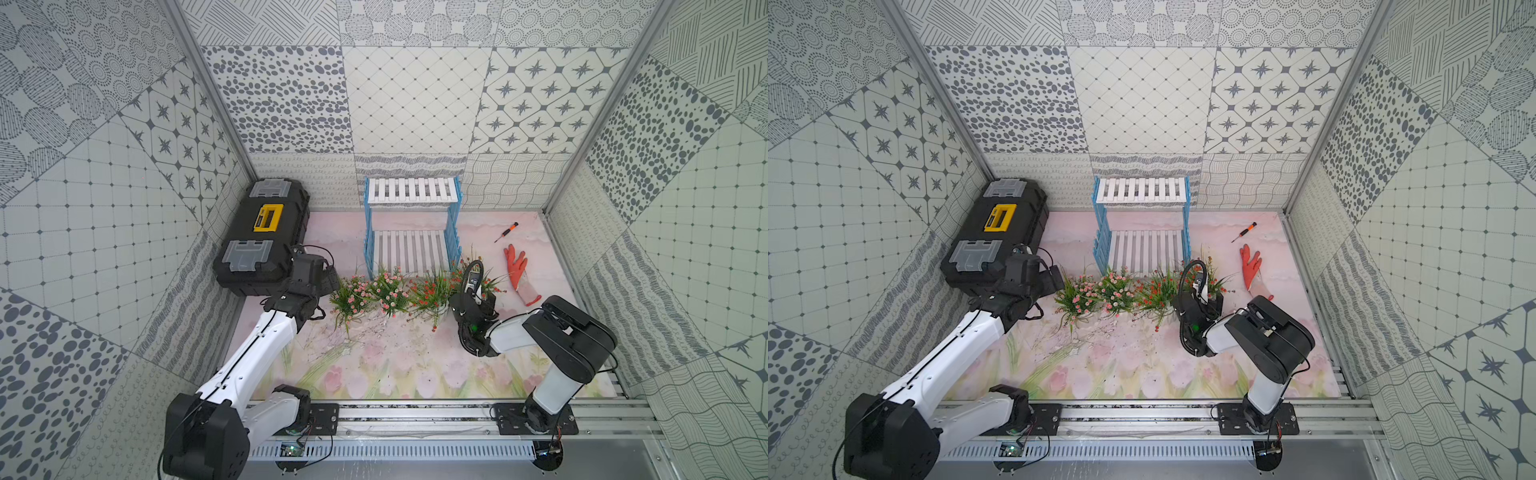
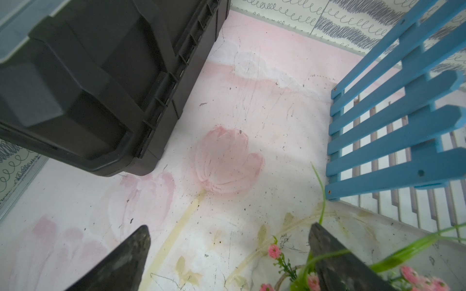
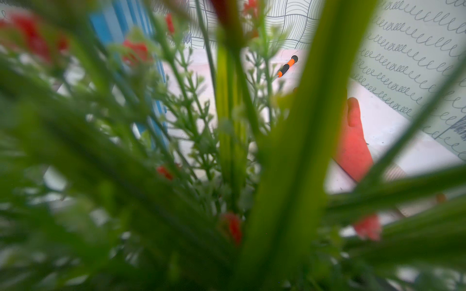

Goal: Place the baby's breath potted plants on the rack by color
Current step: Pick up the baby's breath potted plant from the center of the board.

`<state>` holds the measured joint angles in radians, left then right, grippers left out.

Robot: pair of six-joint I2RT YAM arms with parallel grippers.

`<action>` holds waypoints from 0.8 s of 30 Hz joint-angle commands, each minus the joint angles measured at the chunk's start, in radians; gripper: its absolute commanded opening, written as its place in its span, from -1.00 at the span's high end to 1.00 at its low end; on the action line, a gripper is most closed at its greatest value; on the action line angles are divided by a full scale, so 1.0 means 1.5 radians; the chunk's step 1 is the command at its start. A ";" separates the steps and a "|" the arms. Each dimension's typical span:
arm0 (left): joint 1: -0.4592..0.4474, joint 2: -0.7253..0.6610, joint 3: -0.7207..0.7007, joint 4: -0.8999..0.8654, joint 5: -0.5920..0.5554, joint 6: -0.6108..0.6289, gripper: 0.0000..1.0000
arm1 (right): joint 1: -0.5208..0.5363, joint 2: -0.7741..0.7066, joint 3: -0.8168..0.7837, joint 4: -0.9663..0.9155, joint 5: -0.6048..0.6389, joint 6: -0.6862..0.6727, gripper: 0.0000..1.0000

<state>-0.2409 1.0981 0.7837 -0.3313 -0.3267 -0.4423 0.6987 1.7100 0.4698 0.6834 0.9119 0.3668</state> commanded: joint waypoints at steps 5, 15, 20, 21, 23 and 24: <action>-0.001 -0.007 -0.003 -0.005 -0.010 -0.006 -0.95 | -0.005 0.003 0.014 0.031 0.014 0.002 -0.61; 0.000 -0.009 -0.003 -0.006 -0.009 -0.008 -0.95 | -0.003 -0.021 0.004 -0.007 0.025 0.036 -0.36; -0.001 -0.008 -0.004 -0.004 -0.008 -0.009 -0.95 | 0.004 -0.049 -0.010 -0.028 0.028 0.054 -0.32; -0.001 -0.008 -0.004 -0.005 -0.008 -0.009 -0.95 | 0.008 -0.057 -0.013 -0.031 0.032 0.052 -0.32; -0.001 -0.008 -0.003 -0.005 -0.008 -0.009 -0.95 | 0.014 -0.075 -0.014 -0.045 0.038 0.052 -0.32; 0.000 -0.009 -0.003 -0.005 -0.008 -0.009 -0.95 | 0.018 -0.086 -0.016 -0.050 0.042 0.050 -0.32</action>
<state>-0.2409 1.0920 0.7834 -0.3317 -0.3267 -0.4423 0.7109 1.6421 0.4526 0.5846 0.9241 0.4240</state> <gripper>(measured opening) 0.977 0.946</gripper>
